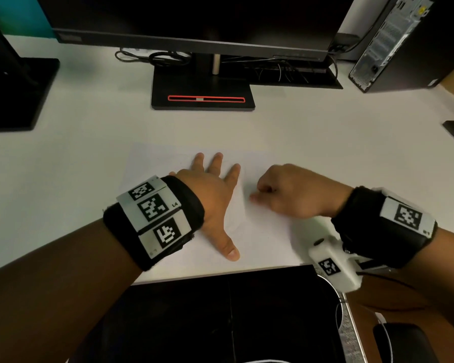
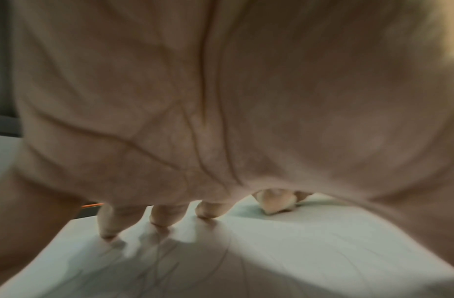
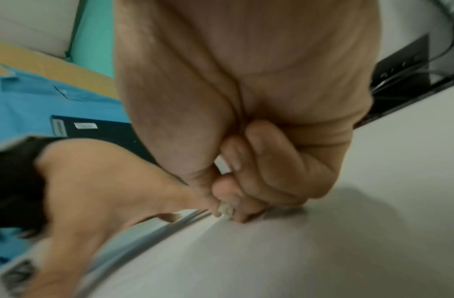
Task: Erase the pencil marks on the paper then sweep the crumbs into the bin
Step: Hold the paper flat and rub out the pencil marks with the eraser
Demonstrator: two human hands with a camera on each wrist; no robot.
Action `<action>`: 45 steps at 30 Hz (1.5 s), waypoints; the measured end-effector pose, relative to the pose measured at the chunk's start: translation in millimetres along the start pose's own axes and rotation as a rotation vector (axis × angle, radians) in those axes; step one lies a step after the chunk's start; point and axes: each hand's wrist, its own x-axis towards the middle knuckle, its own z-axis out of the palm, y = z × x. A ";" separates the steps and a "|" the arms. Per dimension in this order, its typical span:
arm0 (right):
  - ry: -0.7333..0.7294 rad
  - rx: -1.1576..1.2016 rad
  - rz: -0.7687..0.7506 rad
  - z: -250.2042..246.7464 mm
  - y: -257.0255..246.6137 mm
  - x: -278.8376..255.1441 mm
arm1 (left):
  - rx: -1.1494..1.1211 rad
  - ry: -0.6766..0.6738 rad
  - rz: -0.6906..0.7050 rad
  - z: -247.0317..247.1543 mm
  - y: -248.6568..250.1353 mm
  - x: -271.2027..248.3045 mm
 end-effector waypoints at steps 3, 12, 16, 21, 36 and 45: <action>0.065 -0.009 0.019 -2.8 4.2 3.9 | 0.008 0.004 -0.003 0.8 0.4 -0.1; 0.061 0.012 0.038 -6.7 6.3 7.7 | -0.002 0.010 0.004 1.4 -0.7 0.1; -0.052 -0.029 -0.047 0.7 -4.7 3.9 | -0.011 0.009 0.010 2.1 -2.4 0.5; 0.063 -0.007 0.056 -13.8 5.2 13.0 | -0.009 -0.001 0.005 1.1 -1.2 1.0; -0.023 0.059 0.026 -13.4 2.5 19.0 | -0.009 0.001 0.002 0.5 -2.2 0.4; -0.078 0.016 -0.026 -14.9 0.1 18.3 | -0.009 0.007 0.006 1.4 -2.8 1.2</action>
